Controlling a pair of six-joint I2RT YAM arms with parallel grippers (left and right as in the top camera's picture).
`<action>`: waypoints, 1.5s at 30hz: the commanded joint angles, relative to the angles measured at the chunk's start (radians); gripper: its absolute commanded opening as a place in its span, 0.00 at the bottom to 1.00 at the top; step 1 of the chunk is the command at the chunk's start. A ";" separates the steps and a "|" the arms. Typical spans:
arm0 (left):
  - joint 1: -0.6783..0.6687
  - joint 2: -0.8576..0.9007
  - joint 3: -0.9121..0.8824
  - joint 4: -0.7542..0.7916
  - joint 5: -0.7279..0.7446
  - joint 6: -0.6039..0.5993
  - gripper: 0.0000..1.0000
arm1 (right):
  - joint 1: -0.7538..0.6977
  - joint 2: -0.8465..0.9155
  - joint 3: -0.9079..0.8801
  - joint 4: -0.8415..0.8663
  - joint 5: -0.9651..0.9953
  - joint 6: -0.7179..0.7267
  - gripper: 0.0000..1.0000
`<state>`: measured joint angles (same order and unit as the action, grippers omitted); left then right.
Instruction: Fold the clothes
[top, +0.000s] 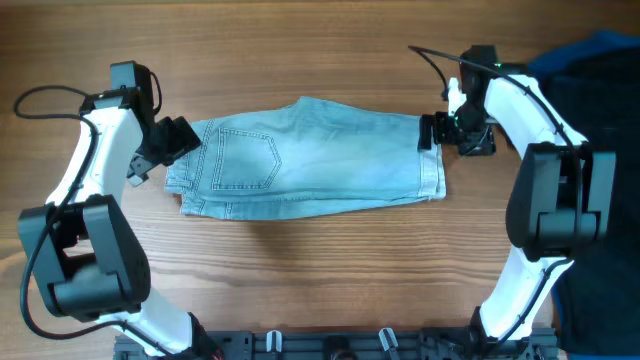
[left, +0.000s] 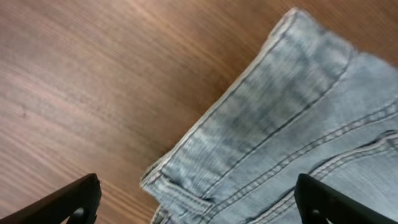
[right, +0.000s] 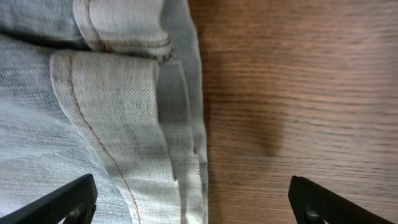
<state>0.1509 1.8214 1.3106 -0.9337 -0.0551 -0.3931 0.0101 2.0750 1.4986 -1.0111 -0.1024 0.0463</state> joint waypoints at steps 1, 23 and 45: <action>0.010 0.036 0.017 0.022 0.021 0.074 1.00 | -0.005 0.014 -0.018 0.007 -0.031 -0.017 1.00; 0.259 0.161 0.017 0.100 0.485 0.417 1.00 | -0.004 0.014 -0.019 0.048 -0.118 -0.021 0.99; 0.169 0.319 -0.030 0.081 0.579 0.468 0.82 | -0.004 0.014 -0.019 0.063 -0.117 -0.046 1.00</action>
<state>0.3752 2.0464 1.3411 -0.8474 0.5377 0.0631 0.0101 2.0758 1.4853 -0.9520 -0.2024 0.0204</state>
